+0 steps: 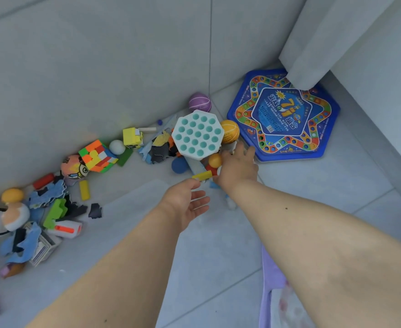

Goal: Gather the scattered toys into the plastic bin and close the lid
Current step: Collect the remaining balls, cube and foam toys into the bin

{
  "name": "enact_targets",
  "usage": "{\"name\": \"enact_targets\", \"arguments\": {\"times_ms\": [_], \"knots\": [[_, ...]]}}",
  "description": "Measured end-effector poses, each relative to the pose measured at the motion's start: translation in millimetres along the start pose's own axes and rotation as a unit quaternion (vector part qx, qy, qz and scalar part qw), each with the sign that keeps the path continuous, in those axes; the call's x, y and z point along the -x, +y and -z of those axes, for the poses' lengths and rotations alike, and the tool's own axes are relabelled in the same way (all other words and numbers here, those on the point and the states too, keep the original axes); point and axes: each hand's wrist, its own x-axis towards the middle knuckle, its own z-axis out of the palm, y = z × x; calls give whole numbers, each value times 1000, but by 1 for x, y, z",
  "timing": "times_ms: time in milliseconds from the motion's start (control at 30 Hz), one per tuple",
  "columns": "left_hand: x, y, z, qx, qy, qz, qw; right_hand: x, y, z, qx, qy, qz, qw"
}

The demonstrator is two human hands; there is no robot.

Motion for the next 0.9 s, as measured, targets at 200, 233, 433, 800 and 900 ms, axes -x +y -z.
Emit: {"name": "enact_targets", "arguments": {"times_ms": [200, 233, 433, 800, 900], "knots": [[-2, -1, 10, 27, 9, 0, 1000, 7, 11, 2, -58, 38, 12, 997], [-2, -1, 12, 37, 10, -1, 999, 12, 10, 2, -84, 70, 11, 994], [6, -3, 22, 145, -97, 59, 983, 82, -37, -9, -287, 215, 133, 924], [5, -15, 29, 164, -204, 129, 957, 80, -19, -16, -370, 200, 67, 905], [4, -15, 29, 183, -186, 135, 956, 53, 12, -23, -204, 148, -42, 967]]}}
